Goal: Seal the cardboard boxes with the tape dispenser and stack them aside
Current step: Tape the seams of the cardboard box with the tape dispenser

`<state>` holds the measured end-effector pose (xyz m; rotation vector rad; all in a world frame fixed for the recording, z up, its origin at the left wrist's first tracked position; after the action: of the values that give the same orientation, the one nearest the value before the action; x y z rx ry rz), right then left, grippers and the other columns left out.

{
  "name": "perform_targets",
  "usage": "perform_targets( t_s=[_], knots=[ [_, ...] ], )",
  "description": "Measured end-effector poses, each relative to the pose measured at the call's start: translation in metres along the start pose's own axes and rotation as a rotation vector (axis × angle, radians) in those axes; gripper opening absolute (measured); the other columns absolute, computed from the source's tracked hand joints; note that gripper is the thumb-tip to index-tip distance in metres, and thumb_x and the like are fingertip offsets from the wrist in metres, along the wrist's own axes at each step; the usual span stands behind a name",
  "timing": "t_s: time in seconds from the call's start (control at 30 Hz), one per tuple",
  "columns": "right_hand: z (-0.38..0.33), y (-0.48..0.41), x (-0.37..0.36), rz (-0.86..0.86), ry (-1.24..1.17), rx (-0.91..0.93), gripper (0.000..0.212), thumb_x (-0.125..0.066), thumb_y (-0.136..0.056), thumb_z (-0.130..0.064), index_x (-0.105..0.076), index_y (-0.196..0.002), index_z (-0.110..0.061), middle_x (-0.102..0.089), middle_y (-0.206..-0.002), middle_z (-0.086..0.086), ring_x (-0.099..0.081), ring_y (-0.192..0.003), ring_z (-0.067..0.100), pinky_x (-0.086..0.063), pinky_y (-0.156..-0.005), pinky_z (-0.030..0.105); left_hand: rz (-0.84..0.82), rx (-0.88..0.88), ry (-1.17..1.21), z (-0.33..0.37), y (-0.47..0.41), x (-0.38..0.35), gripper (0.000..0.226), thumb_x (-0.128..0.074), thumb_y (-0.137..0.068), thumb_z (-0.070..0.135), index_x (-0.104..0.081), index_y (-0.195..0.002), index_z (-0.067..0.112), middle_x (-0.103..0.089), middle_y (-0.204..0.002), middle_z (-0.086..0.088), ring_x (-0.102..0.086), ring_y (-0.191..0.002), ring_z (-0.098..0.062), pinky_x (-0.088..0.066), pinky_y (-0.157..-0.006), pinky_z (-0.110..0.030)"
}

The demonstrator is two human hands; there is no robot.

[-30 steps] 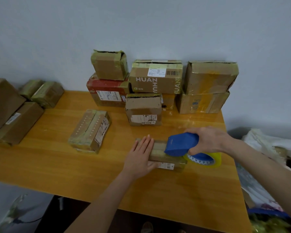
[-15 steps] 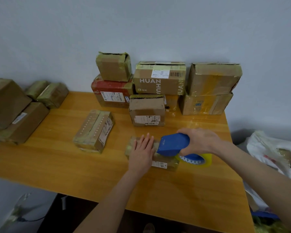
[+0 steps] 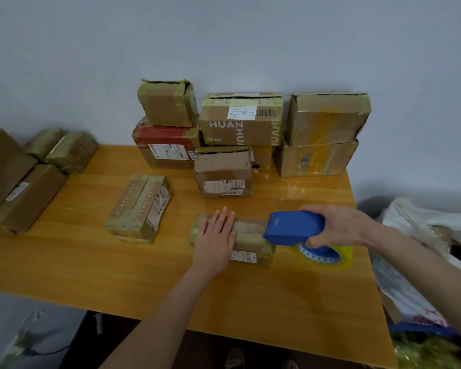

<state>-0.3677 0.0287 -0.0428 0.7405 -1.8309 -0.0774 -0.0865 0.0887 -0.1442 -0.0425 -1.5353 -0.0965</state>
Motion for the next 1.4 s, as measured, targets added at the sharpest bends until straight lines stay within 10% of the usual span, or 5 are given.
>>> perform_targets(
  t_s=[0.83,1.4],
  knots=[
    [0.065,0.017,-0.020,-0.064,-0.056,-0.069,0.078,-0.071,-0.074,-0.050,-0.031,-0.141,-0.044,-0.055,-0.110,-0.016,-0.057,-0.099,0.013,-0.051,-0.087,0.036,-0.034,-0.041,0.020,0.040,-0.011,-0.005,0.048,-0.001,-0.099,0.048,0.012,-0.145,0.041,0.002,-0.161,0.007,0.005,-0.149,-0.019,0.006,-0.118,-0.040],
    [0.033,-0.031,-0.029,-0.223,0.190,-0.041,0.074,-0.069,-0.068,-0.053,-0.037,-0.135,-0.045,-0.053,-0.099,-0.012,-0.053,-0.092,0.018,-0.047,-0.071,0.033,-0.035,-0.039,0.018,0.042,-0.008,-0.006,0.059,0.019,-0.088,0.054,0.013,-0.145,0.042,0.003,-0.161,0.006,0.006,-0.149,-0.020,0.004,-0.118,-0.042]
  ],
)
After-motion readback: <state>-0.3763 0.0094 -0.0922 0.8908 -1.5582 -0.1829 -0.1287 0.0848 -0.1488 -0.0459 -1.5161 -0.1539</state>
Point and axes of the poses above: each hand's wrist, its own y-axis away from the middle knuckle, its own x-axis out of the back of the hand, z = x × y, the point moved 1 cm from there along -y, towards the middle knuckle
